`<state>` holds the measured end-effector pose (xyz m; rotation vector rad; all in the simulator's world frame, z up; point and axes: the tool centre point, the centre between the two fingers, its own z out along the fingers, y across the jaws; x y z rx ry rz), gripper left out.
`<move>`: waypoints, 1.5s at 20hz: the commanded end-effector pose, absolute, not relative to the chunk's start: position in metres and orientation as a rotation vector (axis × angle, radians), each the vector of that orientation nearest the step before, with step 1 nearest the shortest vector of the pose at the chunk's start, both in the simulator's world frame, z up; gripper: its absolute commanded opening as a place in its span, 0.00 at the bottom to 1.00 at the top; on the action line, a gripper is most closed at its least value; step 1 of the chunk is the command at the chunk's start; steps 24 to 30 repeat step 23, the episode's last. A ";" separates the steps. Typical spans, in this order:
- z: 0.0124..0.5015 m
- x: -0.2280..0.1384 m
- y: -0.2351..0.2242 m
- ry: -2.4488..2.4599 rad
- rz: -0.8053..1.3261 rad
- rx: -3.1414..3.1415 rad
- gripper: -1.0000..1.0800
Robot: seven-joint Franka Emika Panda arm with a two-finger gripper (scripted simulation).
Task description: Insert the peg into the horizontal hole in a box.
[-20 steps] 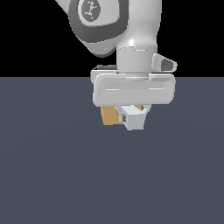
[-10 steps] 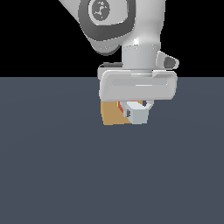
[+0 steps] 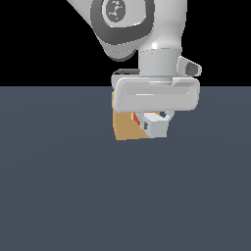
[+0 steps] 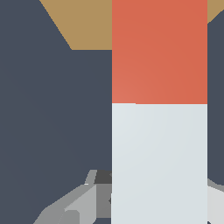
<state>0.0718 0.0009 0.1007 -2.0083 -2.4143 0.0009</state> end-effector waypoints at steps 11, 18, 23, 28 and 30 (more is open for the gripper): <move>0.101 0.066 0.030 -2.415 0.000 -2.008 0.00; 0.102 0.057 0.079 -2.416 -0.002 -2.009 0.00; 0.103 0.055 0.090 -2.417 -0.002 -2.009 0.00; 0.103 0.055 0.090 -2.417 -0.002 -2.009 0.00; 0.103 0.055 0.090 -2.417 -0.002 -2.009 0.00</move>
